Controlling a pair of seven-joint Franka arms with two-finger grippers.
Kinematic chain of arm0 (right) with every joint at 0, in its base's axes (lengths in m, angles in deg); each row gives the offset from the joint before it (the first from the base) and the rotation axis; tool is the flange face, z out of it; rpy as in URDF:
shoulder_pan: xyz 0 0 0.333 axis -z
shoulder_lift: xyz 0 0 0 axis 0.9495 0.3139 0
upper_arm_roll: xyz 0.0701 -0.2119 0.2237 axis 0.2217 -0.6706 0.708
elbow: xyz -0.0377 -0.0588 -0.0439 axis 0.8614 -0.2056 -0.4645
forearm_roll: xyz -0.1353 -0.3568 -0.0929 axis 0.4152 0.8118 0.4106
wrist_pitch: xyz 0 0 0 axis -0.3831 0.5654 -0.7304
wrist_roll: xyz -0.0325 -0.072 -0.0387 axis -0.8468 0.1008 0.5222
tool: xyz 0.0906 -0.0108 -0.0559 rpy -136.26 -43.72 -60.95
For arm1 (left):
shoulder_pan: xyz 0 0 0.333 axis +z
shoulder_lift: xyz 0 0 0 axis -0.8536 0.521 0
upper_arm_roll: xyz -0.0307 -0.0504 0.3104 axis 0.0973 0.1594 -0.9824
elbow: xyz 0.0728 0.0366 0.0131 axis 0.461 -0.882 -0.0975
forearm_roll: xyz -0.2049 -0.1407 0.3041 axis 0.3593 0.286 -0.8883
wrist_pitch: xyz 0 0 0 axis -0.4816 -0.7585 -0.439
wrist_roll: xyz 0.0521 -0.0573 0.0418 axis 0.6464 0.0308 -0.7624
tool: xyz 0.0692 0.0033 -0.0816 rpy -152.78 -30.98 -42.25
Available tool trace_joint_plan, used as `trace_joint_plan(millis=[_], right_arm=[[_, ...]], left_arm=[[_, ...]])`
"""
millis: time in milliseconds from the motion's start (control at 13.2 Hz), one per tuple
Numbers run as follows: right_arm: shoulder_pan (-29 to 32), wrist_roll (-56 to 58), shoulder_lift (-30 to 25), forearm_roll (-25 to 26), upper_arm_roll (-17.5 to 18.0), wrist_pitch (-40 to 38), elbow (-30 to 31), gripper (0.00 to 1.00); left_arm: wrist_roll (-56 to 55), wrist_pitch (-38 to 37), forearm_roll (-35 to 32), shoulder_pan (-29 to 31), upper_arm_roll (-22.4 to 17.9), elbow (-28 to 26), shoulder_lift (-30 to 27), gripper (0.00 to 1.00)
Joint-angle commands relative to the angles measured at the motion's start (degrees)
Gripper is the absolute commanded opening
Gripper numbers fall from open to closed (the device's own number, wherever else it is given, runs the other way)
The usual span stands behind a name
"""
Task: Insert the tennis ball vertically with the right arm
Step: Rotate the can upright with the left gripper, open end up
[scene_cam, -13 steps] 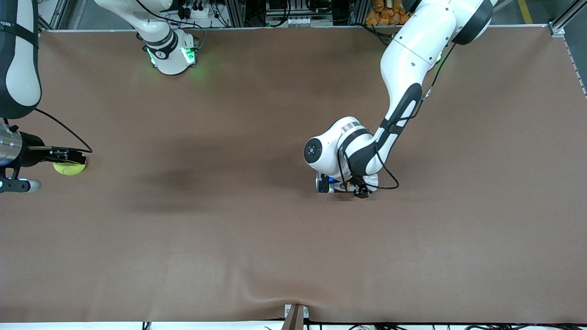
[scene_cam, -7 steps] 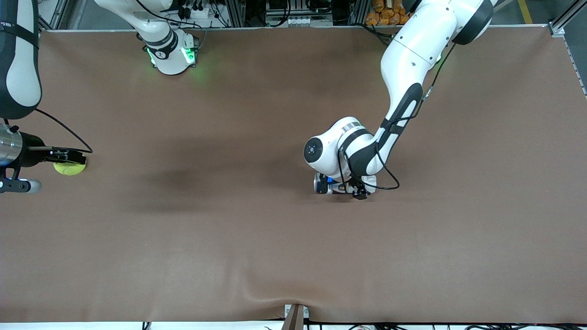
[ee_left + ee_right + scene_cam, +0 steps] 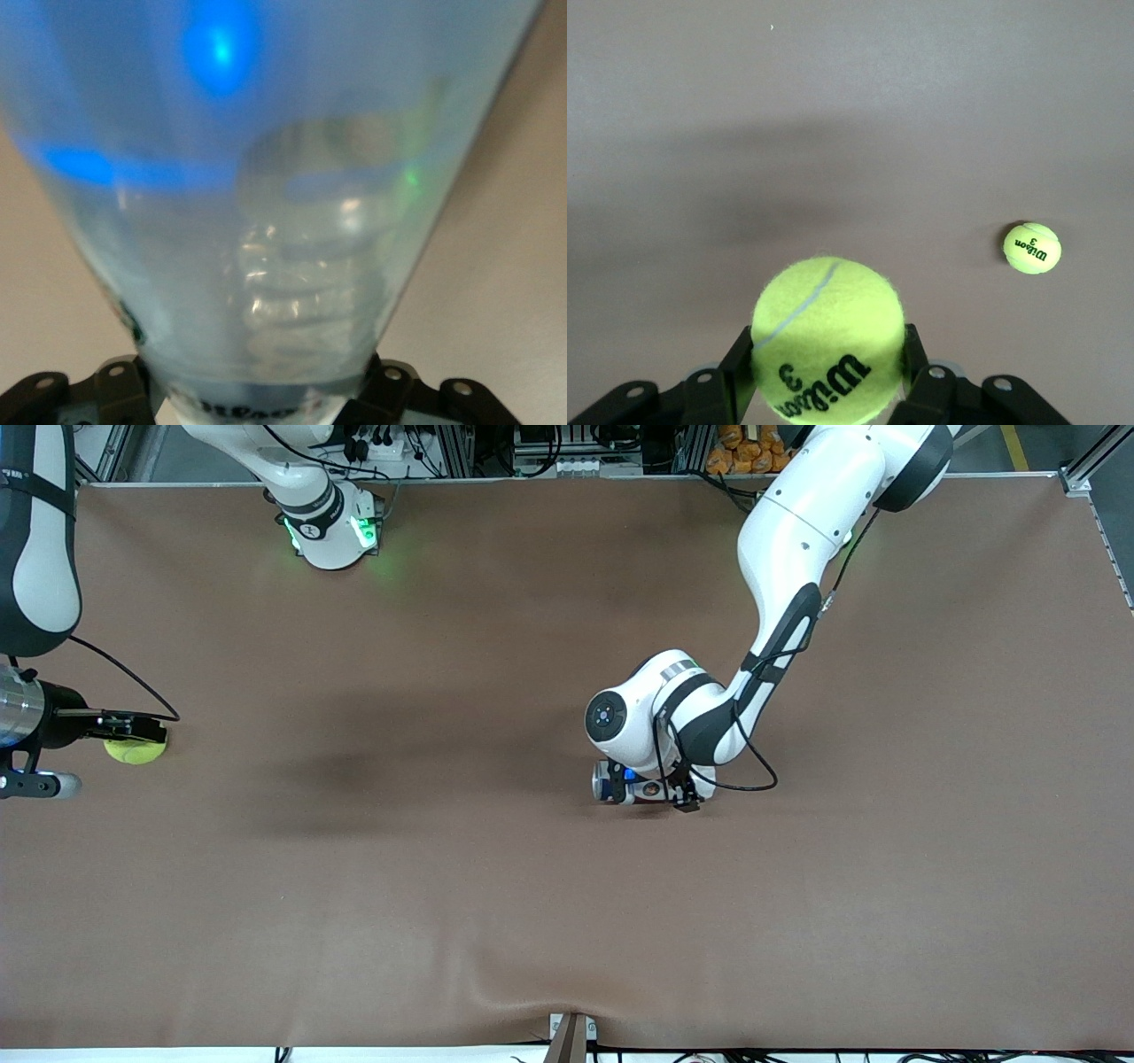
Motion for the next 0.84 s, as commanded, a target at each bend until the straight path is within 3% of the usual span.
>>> trace_joint_plan(millis=[0, 532, 760], right_arm=[[0.4, -1.1, 0.1, 0.7, 0.5, -0.3, -0.6, 0.0], [0.4, -1.1, 0.1, 0.7, 0.4, -0.3, -0.6, 0.0], [0.3, -1.1, 0.2, 0.7, 0.4, -0.3, -0.6, 0.0]], left_arm=[[-0.4, 1.7, 2.6, 0.4, 1.2, 1.6, -1.1, 0.79], [-0.6, 12.0, 8.7, 0.5, 1.2, 1.8, -1.2, 0.79], [-0.8, 23.0, 13.7, 0.3, 1.2, 1.7, -1.2, 0.79]])
